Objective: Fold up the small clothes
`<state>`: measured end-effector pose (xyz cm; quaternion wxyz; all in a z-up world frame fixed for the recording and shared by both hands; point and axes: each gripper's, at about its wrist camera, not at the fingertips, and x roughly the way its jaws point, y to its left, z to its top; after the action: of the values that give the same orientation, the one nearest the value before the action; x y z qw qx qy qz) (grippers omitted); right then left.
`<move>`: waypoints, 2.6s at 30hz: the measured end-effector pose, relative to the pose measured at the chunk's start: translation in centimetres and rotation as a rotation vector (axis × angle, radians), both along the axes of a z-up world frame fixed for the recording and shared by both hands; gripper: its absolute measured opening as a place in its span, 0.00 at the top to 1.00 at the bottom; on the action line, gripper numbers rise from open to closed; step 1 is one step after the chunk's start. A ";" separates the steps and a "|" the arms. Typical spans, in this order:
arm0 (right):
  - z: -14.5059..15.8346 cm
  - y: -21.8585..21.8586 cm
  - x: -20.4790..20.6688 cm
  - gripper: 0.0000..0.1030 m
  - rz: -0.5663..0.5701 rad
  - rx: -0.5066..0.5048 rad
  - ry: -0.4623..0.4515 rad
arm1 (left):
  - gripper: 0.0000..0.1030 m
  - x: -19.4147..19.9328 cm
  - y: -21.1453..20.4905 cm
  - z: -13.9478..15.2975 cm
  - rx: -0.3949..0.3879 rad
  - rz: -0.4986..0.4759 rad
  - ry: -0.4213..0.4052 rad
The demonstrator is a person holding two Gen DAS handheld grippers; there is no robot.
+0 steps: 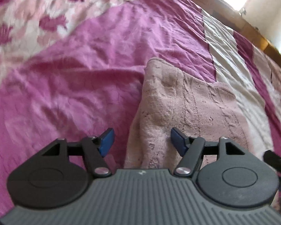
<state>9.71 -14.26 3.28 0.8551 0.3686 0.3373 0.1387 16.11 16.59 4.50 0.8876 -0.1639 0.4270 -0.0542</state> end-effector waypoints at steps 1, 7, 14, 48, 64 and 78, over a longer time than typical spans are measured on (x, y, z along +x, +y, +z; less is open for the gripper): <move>-0.4 -0.1 0.5 0.13 -0.002 0.013 0.020 | 0.34 0.1 0.1 -0.2 -0.024 0.002 0.008; -2.8 0.2 2.7 0.13 0.026 0.088 0.100 | 0.34 0.3 1.0 -1.7 -0.212 0.009 0.094; -3.9 1.7 5.2 0.14 0.079 0.107 0.102 | 0.47 0.3 1.1 -3.3 -0.365 0.018 0.133; -1.5 -9.7 -9.4 0.48 -0.079 -0.034 0.141 | 0.61 -7.4 -11.2 -0.8 -0.197 -0.282 0.099; -0.3 -9.1 -11.1 0.40 -0.068 -0.077 0.115 | 0.50 -9.0 -11.3 1.1 -0.076 -0.260 0.104; -0.5 -9.2 -12.9 0.39 -0.066 -0.114 0.111 | 0.32 -10.5 -11.7 0.4 0.067 -0.263 0.050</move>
<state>-3.19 -23.44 2.80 0.8587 0.3372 0.3793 0.0703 5.62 4.92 4.90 0.8669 -0.0780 0.4682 -0.1519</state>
